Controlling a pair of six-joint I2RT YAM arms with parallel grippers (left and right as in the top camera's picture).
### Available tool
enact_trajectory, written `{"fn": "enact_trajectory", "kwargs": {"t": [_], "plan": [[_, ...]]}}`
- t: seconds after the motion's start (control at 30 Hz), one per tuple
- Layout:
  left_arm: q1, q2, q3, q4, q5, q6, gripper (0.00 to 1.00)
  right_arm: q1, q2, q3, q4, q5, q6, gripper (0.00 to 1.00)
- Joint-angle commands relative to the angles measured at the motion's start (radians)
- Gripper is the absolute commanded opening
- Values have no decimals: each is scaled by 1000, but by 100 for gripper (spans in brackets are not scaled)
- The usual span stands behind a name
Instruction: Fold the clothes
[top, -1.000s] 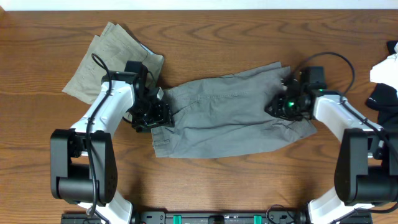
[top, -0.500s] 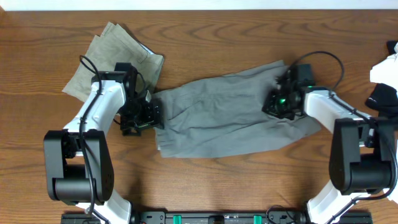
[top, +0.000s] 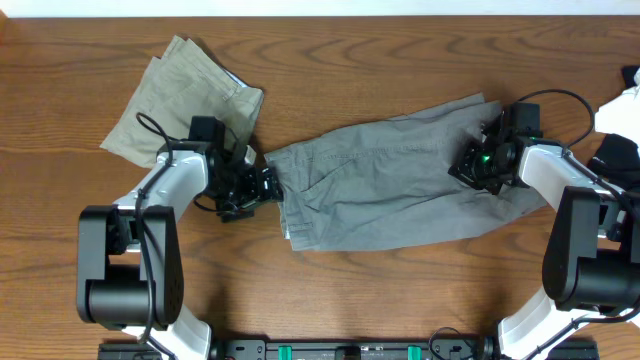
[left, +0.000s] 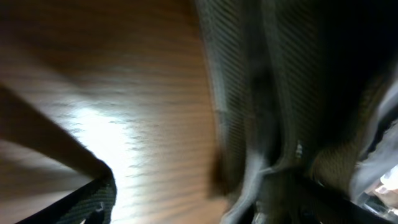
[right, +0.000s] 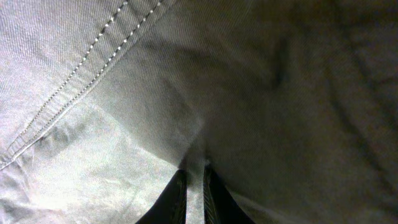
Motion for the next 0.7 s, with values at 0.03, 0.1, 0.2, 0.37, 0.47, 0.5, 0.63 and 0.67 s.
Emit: {"fn": "enact_trajectory", "kwargs": {"t": [0.03, 0.1, 0.2, 0.37, 0.47, 0.5, 0.63, 0.67], "plan": [[-53, 6, -62, 81, 57, -118, 88, -10, 92, -63, -26, 235, 8, 12], [-76, 8, -87, 140, 56, -178, 88, -10, 92, -63, -23, 235, 8, 12], [-107, 27, -103, 185, 56, -239, 88, -10, 92, -63, -24, 235, 11, 12], [-111, 80, -103, 210, 75, -294, 84, -10, 92, -63, -23, 235, 11, 13], [-111, 106, -103, 245, 99, -312, 79, -10, 92, -63, -24, 235, 11, 13], [-111, 112, -103, 258, 106, -312, 75, -10, 92, -63, -24, 235, 11, 13], [-113, 120, -103, 309, 132, -320, 55, -10, 92, -63, -24, 234, 12, 13], [-115, 120, -103, 322, 137, -319, 50, -10, 92, -63, -24, 233, 12, 14]]}}
